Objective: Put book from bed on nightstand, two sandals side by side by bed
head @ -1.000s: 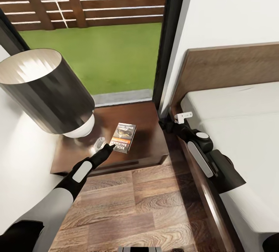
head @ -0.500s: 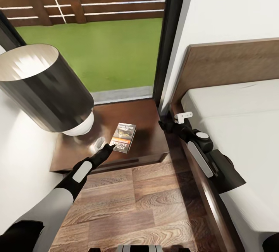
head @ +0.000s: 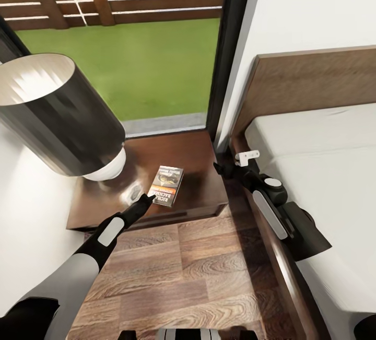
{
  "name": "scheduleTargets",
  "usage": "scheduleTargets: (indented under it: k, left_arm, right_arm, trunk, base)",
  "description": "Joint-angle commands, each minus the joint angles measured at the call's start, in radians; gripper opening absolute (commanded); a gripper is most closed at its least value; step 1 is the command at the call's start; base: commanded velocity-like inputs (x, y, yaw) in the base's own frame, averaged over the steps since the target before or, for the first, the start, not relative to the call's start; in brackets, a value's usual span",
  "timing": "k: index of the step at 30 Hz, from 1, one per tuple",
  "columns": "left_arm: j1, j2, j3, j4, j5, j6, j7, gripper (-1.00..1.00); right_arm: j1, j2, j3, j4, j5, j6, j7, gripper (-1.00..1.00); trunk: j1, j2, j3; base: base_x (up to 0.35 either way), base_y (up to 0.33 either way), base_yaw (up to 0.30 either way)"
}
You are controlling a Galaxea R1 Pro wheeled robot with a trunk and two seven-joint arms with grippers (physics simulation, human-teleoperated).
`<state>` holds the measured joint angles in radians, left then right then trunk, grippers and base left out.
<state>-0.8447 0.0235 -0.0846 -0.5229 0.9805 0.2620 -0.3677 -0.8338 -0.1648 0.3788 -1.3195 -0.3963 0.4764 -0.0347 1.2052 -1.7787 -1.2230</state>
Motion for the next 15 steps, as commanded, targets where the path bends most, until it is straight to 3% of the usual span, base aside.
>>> scheduleTargets:
  k: [1, 15]
  left_arm:
    - [0.000, 0.001, -0.004, 0.000, 0.010, 0.003, 0.000, -1.00]
    - [-0.001, 0.001, -0.004, 0.000, 0.012, 0.003, -0.001, -1.00]
  right_arm:
    - [-0.001, -0.001, 0.002, -0.001, -0.006, 0.004, -0.004, 1.00]
    - [-0.001, -0.001, 0.002, -0.001, -0.006, 0.004, -0.004, 1.00]
  trunk:
    - [0.000, 0.000, -0.002]
    - [0.000, 0.000, -0.020]
  base:
    - [0.000, 0.000, 0.000]
    - [0.000, 0.000, 0.000]
